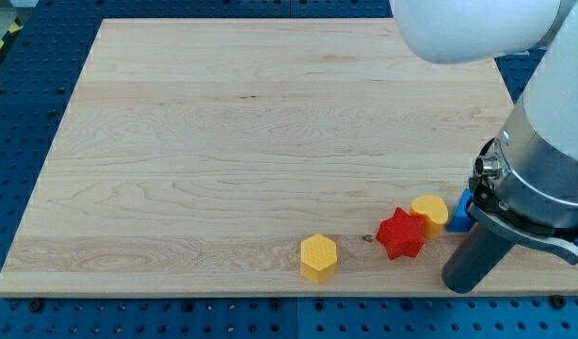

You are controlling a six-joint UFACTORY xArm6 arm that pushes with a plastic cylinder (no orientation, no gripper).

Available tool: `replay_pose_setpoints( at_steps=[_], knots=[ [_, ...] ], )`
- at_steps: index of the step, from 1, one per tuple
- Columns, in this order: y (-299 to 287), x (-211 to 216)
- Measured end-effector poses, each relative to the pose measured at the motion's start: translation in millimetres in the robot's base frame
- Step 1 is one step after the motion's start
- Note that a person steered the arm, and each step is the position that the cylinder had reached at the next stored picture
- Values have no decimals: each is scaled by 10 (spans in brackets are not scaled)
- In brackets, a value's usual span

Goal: Place your arm at the bottom right corner of the board

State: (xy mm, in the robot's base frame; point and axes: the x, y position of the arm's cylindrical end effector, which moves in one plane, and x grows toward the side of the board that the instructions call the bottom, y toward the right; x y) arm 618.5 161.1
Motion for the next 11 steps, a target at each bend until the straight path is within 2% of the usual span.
replay_pose_setpoints(
  at_steps=[3,6,8,10,11],
  knots=[
    [355,1],
    [471,-7],
    [839,-4],
    [926,-6],
    [1220,-112]
  ],
)
